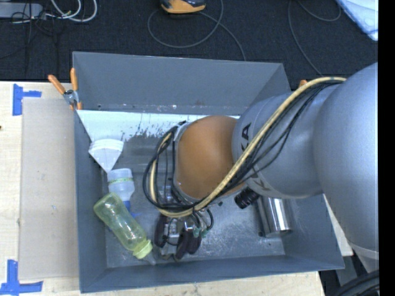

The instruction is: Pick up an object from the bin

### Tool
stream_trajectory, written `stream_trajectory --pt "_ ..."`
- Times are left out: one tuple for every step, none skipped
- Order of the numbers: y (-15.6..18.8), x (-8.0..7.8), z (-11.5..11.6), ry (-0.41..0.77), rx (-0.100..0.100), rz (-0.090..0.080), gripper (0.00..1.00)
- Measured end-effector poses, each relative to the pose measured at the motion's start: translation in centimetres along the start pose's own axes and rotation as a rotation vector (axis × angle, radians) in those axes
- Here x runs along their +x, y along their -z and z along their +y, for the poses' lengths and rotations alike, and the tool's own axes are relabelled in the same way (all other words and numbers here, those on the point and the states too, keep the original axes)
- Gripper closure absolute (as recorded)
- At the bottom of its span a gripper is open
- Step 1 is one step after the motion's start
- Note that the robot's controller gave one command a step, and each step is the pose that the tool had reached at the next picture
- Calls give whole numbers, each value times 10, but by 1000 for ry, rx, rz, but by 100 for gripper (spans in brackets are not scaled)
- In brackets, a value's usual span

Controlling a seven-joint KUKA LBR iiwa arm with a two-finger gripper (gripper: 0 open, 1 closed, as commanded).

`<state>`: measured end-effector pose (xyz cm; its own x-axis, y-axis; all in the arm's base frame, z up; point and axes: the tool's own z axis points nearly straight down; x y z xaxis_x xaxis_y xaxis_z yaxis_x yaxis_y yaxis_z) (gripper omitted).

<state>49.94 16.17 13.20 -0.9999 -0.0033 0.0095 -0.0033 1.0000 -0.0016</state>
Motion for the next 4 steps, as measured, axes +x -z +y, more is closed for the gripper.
stream_trajectory --pt "4 -1 -1 -4 -1 -6 0" --pt "-39 7 -46 25 -2 -6 0" --pt "-58 5 -58 426 0 -7 100" --pt "-59 5 -58 425 -1 -7 100"
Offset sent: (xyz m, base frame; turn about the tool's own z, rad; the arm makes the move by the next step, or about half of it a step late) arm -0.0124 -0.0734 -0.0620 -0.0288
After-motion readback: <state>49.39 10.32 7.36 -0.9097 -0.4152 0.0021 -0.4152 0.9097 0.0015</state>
